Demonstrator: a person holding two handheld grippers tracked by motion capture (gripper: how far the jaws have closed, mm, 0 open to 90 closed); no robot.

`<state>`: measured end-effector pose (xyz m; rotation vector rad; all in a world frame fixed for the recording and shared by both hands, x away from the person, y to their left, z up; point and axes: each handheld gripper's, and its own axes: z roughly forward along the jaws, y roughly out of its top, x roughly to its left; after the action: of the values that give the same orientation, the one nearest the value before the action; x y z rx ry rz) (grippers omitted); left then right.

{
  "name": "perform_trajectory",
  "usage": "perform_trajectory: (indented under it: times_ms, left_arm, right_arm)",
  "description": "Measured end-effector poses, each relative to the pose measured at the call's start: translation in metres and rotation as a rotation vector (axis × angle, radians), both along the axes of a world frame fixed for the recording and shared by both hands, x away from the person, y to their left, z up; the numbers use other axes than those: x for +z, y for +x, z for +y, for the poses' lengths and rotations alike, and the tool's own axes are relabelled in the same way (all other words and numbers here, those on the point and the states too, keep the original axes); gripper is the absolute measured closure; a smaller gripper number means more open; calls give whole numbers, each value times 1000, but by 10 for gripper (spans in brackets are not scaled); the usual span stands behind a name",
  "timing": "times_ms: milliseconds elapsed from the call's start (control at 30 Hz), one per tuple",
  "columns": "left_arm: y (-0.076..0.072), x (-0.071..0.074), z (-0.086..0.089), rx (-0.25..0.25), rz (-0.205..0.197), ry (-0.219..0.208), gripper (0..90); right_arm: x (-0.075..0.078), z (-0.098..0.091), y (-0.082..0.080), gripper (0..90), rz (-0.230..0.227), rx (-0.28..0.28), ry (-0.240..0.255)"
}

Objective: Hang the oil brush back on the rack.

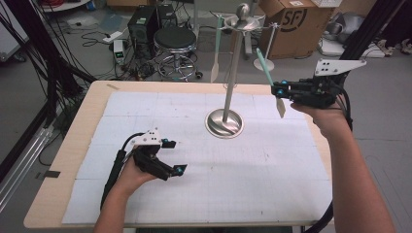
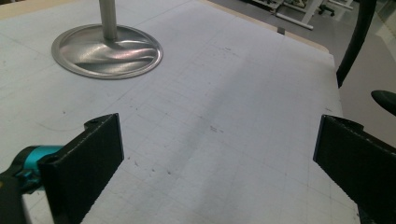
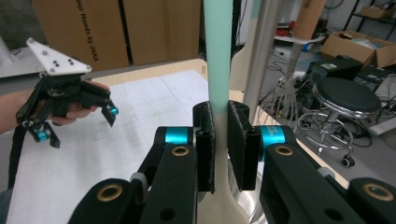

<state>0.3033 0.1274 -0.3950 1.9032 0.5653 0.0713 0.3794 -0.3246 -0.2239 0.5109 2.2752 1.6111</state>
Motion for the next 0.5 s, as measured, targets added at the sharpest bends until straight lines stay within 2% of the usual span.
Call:
perform_trajectory:
  times_ms: [133, 500]
  left_arm:
    - [0, 0, 0, -2, 0, 0, 22]
    - [0, 0, 0, -1, 1, -4, 22]
  right_arm:
    - [6, -3, 4, 822, 6, -4, 15]
    - [15, -12, 10, 822, 3, -30, 11]
